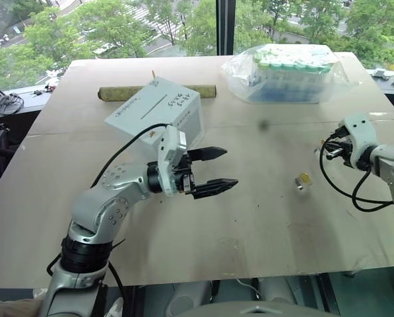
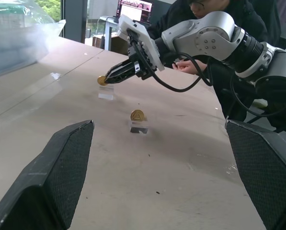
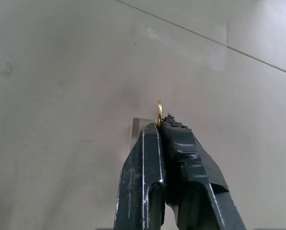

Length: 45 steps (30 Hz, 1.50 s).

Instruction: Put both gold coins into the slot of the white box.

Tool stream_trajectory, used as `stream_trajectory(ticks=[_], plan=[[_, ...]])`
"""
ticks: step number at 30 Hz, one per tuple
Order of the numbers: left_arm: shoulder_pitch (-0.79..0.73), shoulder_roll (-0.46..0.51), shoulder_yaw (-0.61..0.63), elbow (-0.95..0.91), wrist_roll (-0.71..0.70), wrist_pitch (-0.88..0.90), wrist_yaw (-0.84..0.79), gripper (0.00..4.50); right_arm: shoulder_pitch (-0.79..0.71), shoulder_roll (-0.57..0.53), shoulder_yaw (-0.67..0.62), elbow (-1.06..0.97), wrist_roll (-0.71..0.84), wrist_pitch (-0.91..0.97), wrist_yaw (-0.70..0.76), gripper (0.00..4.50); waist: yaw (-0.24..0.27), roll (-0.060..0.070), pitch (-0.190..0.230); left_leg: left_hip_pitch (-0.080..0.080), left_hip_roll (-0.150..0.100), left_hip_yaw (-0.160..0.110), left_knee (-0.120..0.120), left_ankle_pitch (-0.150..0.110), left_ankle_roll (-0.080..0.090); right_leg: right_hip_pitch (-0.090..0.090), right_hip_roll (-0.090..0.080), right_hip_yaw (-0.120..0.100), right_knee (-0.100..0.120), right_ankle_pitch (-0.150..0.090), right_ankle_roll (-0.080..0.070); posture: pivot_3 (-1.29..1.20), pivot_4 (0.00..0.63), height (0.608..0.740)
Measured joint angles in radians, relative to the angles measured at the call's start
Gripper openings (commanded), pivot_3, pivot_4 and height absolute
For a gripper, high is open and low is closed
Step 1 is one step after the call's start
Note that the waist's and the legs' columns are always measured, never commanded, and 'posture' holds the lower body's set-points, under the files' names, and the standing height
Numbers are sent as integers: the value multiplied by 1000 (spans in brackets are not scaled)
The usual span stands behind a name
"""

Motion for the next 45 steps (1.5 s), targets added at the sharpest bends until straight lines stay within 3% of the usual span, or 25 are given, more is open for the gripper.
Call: stream_trajectory(ticks=[8,16,22,29,45], plan=[[-20,-16,-7,2,-4,6,7,4500,65,-32,-114,-162,78,39,29,87,2,0,0,0,0,0,0,0,0,0,0,0,0,0,0,0,150,740],[-144,-37,-8,51,-55,69,15,4500,98,-62,-255,-534,402,181,164,87,1,-1,0,-1,1,0,0,0,0,0,0,-1,-1,0,0,0,150,740],[-295,-44,-8,103,-101,104,-33,1739,-53,-80,-268,-715,688,331,145,0,1,-3,1,-1,1,-1,0,0,1,0,0,-2,-1,0,0,0,150,740],[-349,-54,-27,152,-98,106,-96,1739,-113,-88,-253,-736,845,381,41,0,1,-6,3,-2,1,-1,1,-1,1,0,-1,-3,-2,0,0,0,150,740],[-403,-88,-38,177,-78,113,-111,1739,-142,-135,-207,-741,1007,333,-52,0,1,-7,3,-2,1,-1,1,-1,1,0,-1,-3,-1,0,0,0,150,740]])
